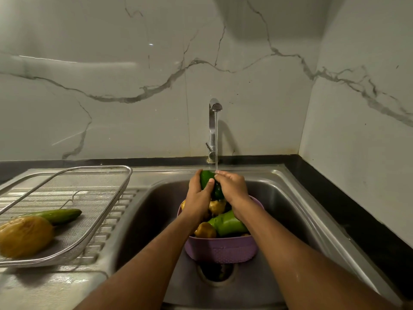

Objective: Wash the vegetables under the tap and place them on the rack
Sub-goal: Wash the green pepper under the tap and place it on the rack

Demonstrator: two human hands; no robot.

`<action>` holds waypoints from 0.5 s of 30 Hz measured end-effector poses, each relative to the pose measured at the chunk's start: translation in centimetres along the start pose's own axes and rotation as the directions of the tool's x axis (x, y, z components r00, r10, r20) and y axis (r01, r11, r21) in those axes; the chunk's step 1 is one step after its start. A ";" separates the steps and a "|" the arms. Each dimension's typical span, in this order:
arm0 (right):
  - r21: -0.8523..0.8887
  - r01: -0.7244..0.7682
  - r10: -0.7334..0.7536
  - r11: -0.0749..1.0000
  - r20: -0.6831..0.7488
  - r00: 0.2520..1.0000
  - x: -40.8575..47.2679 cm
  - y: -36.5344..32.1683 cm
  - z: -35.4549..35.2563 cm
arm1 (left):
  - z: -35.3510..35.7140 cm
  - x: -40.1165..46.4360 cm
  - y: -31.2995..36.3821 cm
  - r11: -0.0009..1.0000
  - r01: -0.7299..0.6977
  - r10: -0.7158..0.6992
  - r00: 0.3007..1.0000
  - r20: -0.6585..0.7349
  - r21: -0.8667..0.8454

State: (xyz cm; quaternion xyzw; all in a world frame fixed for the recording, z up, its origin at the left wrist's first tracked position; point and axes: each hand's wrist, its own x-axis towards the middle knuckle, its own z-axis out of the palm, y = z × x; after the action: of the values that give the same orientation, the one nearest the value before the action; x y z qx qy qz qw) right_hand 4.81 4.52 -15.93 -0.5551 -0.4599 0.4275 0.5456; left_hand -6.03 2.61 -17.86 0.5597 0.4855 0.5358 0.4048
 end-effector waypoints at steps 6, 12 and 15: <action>-0.032 0.026 -0.031 0.999 -0.171 0.985 0.0 0.4 -0.6 | 0.2 -0.3 0.3 1.000 0.015 -0.015 0.997 0.070 0.014; 0.006 -0.006 0.007 1.000 -0.147 0.989 -0.1 -0.1 -0.7 | 0.2 -0.4 0.3 0.983 -0.136 0.128 0.990 0.063 0.126; 0.074 -0.041 0.039 0.996 0.016 0.999 -0.2 -0.2 -0.7 | 0.0 0.1 0.1 0.996 -0.068 0.068 0.998 -0.012 0.059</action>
State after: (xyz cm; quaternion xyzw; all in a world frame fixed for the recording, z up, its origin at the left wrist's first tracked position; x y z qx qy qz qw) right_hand 5.46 4.15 -15.66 -0.5403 -0.4366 0.4592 0.5537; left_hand -6.03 2.65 -17.75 0.5838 0.4844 0.5387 0.3664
